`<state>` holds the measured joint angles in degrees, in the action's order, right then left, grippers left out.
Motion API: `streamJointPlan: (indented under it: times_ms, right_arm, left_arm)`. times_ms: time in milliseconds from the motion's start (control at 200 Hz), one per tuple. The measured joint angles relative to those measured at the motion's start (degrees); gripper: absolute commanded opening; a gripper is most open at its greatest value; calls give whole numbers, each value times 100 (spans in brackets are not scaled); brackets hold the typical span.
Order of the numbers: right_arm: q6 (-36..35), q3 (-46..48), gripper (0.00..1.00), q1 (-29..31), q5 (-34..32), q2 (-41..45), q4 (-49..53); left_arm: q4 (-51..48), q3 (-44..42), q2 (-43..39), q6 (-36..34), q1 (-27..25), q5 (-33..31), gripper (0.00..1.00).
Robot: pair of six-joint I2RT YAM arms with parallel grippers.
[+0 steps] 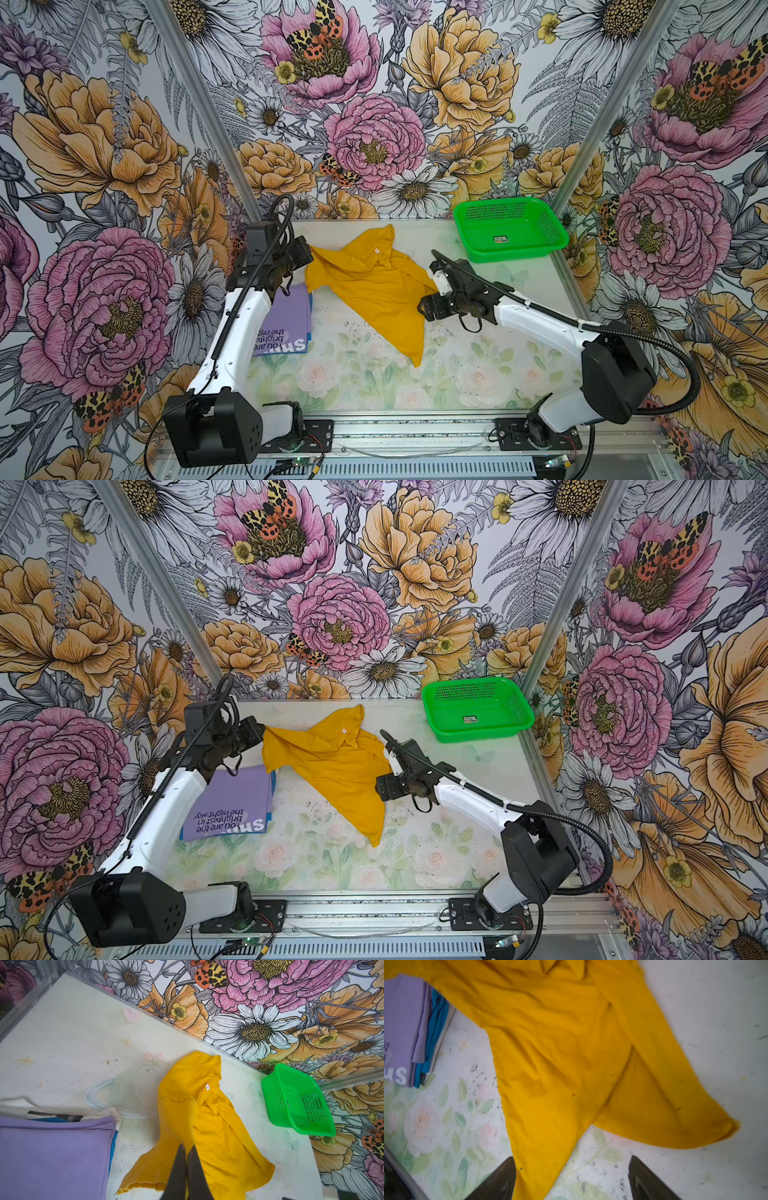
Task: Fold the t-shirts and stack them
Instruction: 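Bring the right gripper back toward the shirt's hem nearest the robot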
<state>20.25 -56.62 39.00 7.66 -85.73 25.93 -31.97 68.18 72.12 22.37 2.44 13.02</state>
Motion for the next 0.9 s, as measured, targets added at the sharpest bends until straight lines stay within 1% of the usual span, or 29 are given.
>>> streamJointPlan:
  times_ms: [60, 160, 260, 375, 520, 610, 680, 715, 725, 730, 790, 901]
  right_arm:
    - [184, 151, 76, 546, -219, 33, 83]
    - [520, 278, 70, 1287, -654, 31, 221]
    - [909, 282, 65, 1853, -1080, -33, 358]
    - [1381, 280, 64, 2247, -1517, -227, 549]
    - [1840, 302, 61, 2597, -1891, -507, 669]
    - [2035, 361, 55, 2702, -2015, -614, 682]
    - [2133, 387, 46, 2708, -2120, -710, 706]
    - [2166, 387, 39, 2708, -2157, -778, 708]
    - [2135, 387, 35, 2708, -2173, -802, 706]
    - [2153, 387, 35, 2708, -2177, -809, 706]
    - [2201, 387, 22, 2708, -2232, -911, 710]
    - [2275, 470, 7, 2653, -2277, -953, 704]
  left_arm:
    - [0, 0, -2, 0, 35, 22, 0]
    - [-4, 0, -2, 0, 76, 68, 0]
    - [-2, 0, -2, 0, 103, 153, 0]
    - [9, 0, -4, 0, 114, 208, 0]
    - [11, -7, -20, 2, 118, 247, 0]
    - [15, -15, -44, 2, 118, 273, 0]
    - [33, -48, -83, 2, 122, 284, 0]
    - [46, -59, -103, 2, 122, 293, 0]
    - [48, -63, -107, 2, 125, 293, 0]
    - [48, -63, -107, 2, 125, 293, 0]
    - [52, -66, -122, 2, 125, 297, 0]
    - [55, -66, -125, 2, 177, 319, 0]
